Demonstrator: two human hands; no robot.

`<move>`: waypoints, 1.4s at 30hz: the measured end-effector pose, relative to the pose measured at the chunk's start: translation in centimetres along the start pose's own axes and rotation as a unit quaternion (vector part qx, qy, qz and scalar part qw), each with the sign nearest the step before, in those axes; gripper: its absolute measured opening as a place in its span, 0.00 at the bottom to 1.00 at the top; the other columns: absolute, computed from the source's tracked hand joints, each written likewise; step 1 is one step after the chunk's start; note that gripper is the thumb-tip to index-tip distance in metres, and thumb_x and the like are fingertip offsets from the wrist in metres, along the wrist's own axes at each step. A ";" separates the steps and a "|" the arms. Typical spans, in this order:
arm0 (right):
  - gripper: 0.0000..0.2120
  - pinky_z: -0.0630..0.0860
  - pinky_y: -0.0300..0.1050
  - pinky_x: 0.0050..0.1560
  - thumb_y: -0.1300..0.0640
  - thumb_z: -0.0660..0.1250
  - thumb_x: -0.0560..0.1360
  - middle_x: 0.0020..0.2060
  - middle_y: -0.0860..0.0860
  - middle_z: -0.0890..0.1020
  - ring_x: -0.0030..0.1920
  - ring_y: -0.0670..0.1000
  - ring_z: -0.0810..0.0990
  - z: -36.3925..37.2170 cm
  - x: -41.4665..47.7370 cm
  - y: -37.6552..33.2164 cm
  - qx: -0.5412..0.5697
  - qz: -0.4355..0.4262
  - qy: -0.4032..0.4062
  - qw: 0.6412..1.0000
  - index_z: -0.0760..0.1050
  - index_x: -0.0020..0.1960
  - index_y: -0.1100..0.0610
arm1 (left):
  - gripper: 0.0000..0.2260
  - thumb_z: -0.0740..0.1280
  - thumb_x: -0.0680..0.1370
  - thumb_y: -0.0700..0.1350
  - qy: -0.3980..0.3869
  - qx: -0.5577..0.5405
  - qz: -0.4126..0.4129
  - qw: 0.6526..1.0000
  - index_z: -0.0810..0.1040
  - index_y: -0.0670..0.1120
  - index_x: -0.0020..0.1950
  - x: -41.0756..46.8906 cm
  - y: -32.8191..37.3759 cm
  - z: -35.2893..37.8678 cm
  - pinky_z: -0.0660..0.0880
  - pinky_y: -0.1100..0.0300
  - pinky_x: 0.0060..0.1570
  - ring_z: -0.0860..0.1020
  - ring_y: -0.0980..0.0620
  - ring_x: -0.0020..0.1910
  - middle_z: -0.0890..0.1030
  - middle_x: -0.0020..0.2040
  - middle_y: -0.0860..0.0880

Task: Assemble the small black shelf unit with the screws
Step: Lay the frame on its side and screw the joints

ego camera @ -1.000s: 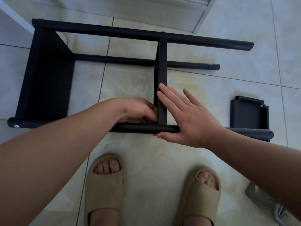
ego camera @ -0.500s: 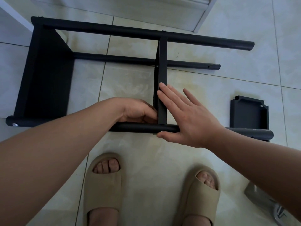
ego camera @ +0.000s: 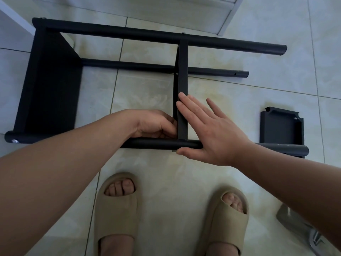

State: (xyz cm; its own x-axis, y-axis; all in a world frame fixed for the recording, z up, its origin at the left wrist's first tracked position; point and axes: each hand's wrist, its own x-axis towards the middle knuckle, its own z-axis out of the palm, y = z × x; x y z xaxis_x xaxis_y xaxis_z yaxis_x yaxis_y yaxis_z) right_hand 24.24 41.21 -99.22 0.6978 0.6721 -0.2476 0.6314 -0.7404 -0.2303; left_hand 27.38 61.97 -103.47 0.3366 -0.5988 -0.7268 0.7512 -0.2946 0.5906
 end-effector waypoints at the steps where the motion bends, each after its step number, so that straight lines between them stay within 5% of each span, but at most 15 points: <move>1: 0.49 0.48 0.59 0.81 0.26 0.52 0.75 0.82 0.49 0.43 0.82 0.49 0.42 0.0 0.0 0.0 -0.002 0.000 -0.002 1.000 0.45 0.83 0.56 | 0.06 0.64 0.78 0.32 0.000 -0.001 0.002 1.000 0.79 0.38 0.50 0.0 0.0 0.0 0.78 0.64 0.34 0.83 0.52 0.34 0.84 0.36 0.45; 26: 0.49 0.43 0.59 0.81 0.24 0.49 0.74 0.83 0.47 0.46 0.82 0.48 0.45 -0.2 0.4 0.3 0.007 0.002 0.001 1.000 0.48 0.83 0.55 | 0.14 0.63 0.78 0.33 0.021 0.027 -0.005 0.999 0.75 0.29 0.63 -0.6 0.5 0.4 0.80 0.63 0.40 0.83 0.51 0.39 0.83 0.43 0.42; 35: 0.49 0.43 0.60 0.81 0.24 0.47 0.74 0.83 0.47 0.43 0.82 0.48 0.43 -0.3 0.4 0.2 -0.006 0.004 -0.011 1.000 0.45 0.83 0.55 | 0.06 0.64 0.78 0.36 0.010 0.019 -0.025 0.999 0.82 0.41 0.48 -0.1 0.0 0.1 0.79 0.62 0.39 0.84 0.51 0.39 0.85 0.40 0.45; 42: 0.49 0.44 0.60 0.81 0.24 0.48 0.74 0.83 0.48 0.43 0.82 0.48 0.43 -0.1 0.3 0.3 -0.008 0.000 -0.008 1.000 0.45 0.83 0.55 | 0.07 0.65 0.76 0.31 0.042 0.030 -0.003 0.999 0.78 0.35 0.53 0.2 0.2 0.0 0.77 0.65 0.33 0.81 0.53 0.32 0.81 0.35 0.45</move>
State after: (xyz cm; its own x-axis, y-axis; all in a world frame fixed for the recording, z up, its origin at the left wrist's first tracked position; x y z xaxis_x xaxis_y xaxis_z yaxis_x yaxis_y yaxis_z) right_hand 24.67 41.23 -99.31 0.6929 0.6713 -0.2632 0.6365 -0.7409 -0.2142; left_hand 27.54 61.78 -103.50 0.3815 -0.5328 -0.7554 0.7186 -0.3431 0.6049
